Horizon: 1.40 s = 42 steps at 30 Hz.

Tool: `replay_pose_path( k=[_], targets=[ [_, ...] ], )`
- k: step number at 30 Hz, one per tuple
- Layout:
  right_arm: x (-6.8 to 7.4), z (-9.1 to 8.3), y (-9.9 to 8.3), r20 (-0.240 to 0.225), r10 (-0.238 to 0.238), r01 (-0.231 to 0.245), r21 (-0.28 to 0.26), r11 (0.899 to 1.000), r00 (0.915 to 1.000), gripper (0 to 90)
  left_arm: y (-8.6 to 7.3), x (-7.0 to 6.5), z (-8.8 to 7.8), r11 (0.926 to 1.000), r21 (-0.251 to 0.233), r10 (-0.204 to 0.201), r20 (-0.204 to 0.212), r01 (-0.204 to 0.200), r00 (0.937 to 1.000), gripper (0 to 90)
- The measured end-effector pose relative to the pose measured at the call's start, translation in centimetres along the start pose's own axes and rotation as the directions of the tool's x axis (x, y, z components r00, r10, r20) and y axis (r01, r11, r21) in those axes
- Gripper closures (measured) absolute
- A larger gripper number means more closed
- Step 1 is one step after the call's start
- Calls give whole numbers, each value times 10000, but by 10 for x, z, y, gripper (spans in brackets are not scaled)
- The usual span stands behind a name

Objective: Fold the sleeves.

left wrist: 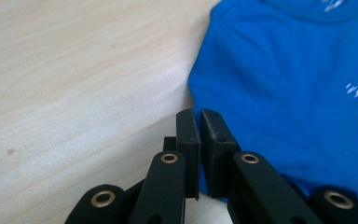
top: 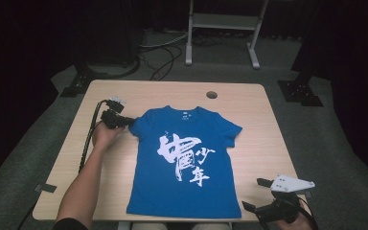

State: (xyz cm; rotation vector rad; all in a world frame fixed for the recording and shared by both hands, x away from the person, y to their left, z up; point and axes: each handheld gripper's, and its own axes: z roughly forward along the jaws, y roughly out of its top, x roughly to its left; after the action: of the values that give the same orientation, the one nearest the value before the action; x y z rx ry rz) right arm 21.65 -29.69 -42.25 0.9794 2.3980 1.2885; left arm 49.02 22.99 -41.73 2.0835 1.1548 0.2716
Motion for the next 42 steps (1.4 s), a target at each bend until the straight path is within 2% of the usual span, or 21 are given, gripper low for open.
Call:
replay_pose_path(
  k=[1,6,11,16,25,30,33,42],
  targets=[
    [0,0,0,-2,4,-4,-1,10000,10000,37,1,0,-2,9999,-122,-87,111,89,9999,866],
    [0,1,0,0,-49,49,-17,10000,10000,37,6,-8,-9,9990,-443,94,248,-83,9996,867],
    [2,2,1,-41,-87,87,-16,10000,10000,37,11,-17,-16,9973,-737,52,587,-9,9983,866],
    [3,2,2,-57,-143,143,-23,9999,9999,37,14,-26,-19,9967,-767,-155,1314,258,9912,866],
    [5,2,4,-83,-200,199,-101,9998,9998,37,19,-43,-21,9951,-899,-210,2059,402,9784,866],
    [5,1,4,-61,-191,190,-157,9997,9998,37,23,-54,-17,9952,-905,-152,2261,365,9740,865],
    [5,0,4,-55,-239,238,-185,9995,9997,36,24,-60,-13,9960,-805,-167,2483,378,9685,865],
    [5,-3,3,-17,-218,218,-243,9995,9998,37,28,-87,6,9985,-541,248,2908,-94,9565,864]
  ],
)
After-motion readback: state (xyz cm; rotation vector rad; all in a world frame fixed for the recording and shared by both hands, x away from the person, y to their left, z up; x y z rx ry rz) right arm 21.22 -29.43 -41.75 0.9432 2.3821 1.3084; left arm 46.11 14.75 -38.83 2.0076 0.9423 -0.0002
